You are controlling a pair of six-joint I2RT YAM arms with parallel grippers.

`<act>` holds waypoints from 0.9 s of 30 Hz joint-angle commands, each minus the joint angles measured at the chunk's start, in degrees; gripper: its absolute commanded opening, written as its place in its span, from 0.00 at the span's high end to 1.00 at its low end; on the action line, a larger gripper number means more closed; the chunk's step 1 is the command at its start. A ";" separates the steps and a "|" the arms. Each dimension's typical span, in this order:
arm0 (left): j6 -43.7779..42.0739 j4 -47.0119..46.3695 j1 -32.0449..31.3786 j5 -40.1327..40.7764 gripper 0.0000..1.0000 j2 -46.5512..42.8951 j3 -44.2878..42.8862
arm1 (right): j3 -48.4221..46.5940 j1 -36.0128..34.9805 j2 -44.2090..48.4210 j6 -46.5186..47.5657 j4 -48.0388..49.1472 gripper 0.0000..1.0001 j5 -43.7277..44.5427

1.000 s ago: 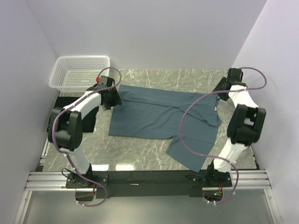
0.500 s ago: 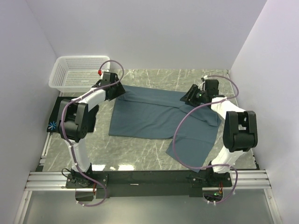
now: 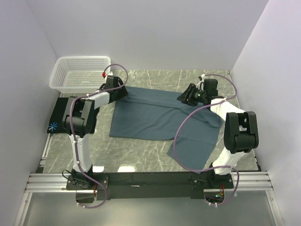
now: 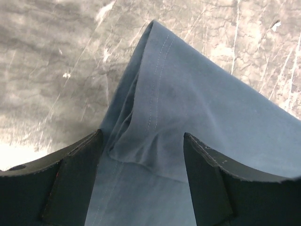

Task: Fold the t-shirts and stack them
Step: Fold the tshirt

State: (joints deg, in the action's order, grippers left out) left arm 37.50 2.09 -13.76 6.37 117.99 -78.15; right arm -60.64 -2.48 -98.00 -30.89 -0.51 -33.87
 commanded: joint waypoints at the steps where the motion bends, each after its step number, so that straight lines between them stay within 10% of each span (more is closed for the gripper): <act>1: -3.57 -4.81 -0.13 -0.74 0.25 0.22 -2.27 | -0.17 -0.07 -0.97 0.31 1.75 0.49 -2.17; 14: -9.01 -3.23 -0.13 -0.14 0.33 1.80 -5.96 | -1.15 -0.07 -0.97 2.15 -0.72 0.49 -2.25; 27: -11.48 5.64 -0.13 3.03 0.73 0.04 -9.13 | -1.76 0.02 -1.85 2.77 -1.60 0.49 -2.43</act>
State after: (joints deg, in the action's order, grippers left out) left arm 27.20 5.45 -13.96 8.54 120.18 -85.21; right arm -60.73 -2.48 -99.57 -29.10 -2.33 -35.55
